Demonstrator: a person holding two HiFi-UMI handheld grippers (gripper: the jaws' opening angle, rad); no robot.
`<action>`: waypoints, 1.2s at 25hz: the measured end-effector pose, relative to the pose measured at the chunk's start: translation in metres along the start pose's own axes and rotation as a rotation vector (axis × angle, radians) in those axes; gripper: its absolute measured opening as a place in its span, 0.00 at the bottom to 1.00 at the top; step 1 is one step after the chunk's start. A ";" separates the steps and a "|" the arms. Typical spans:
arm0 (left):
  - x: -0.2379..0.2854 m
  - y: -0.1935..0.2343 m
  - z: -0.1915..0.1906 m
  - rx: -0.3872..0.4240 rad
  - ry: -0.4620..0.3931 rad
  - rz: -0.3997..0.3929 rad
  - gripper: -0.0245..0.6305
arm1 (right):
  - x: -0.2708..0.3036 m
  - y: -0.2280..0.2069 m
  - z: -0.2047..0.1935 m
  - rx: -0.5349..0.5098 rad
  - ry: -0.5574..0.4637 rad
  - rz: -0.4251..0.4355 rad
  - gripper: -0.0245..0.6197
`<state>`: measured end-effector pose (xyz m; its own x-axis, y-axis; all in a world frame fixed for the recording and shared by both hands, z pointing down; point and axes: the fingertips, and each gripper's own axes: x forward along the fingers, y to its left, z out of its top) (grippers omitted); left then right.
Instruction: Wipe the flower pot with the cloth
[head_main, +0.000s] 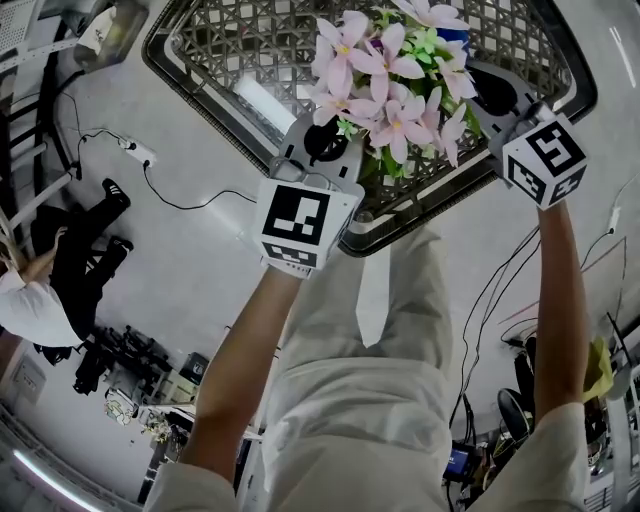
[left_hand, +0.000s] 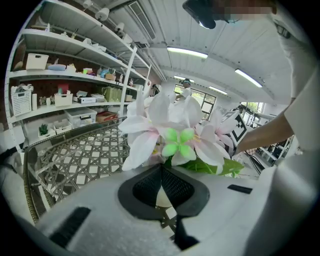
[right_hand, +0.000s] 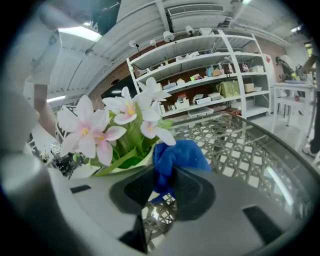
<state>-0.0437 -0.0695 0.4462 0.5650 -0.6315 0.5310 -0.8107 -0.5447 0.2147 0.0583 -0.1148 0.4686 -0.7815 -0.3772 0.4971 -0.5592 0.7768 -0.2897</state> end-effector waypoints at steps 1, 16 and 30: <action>0.000 0.000 0.000 0.000 0.000 0.001 0.07 | -0.003 0.002 -0.003 0.005 0.003 0.000 0.20; 0.000 0.001 0.000 0.000 0.001 0.009 0.07 | -0.032 0.060 -0.025 0.031 -0.005 0.053 0.20; -0.001 0.003 -0.001 -0.013 -0.005 0.027 0.07 | -0.012 0.138 -0.032 -0.009 0.020 0.204 0.20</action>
<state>-0.0465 -0.0700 0.4467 0.5438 -0.6485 0.5326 -0.8274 -0.5205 0.2110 -0.0007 0.0124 0.4488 -0.8726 -0.2019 0.4447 -0.3874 0.8405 -0.3787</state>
